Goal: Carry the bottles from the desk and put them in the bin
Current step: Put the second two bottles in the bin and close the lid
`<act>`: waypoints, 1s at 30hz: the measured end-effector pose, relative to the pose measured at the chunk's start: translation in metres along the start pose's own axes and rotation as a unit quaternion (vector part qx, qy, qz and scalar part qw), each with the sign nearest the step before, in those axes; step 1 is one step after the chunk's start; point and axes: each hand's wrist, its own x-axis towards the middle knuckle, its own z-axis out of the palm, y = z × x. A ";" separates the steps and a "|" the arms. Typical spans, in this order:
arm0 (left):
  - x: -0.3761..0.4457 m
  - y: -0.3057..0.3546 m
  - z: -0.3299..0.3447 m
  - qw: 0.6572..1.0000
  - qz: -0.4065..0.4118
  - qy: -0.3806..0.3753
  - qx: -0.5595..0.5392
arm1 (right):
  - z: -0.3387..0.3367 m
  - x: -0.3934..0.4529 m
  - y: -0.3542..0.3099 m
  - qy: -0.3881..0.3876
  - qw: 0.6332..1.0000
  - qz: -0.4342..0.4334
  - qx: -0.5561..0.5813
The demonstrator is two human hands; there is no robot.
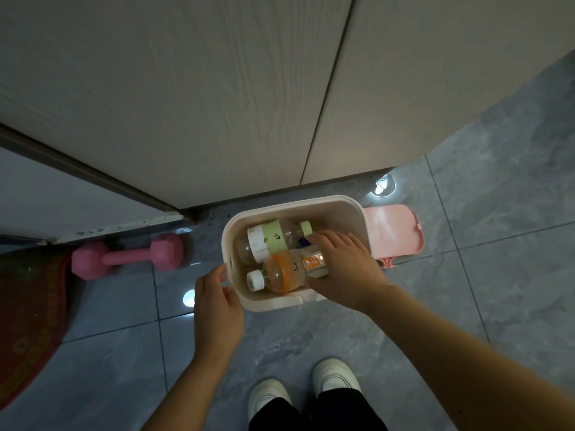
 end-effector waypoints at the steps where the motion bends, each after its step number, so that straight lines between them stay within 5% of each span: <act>1: 0.000 0.000 0.001 1.000 -0.002 -0.004 -0.002 | -0.001 -0.004 0.002 0.005 1.000 0.007 0.016; 13: 0.023 0.004 0.007 1.000 0.005 0.023 0.007 | 0.024 -0.032 0.087 0.186 0.939 0.225 0.183; 19: 0.033 0.005 0.014 0.997 0.022 0.078 -0.002 | 0.064 -0.009 0.133 0.089 0.945 0.296 0.109; 30: 0.049 -0.028 0.025 0.994 0.010 0.078 -0.076 | 0.128 0.048 0.192 -0.010 0.956 0.248 -0.157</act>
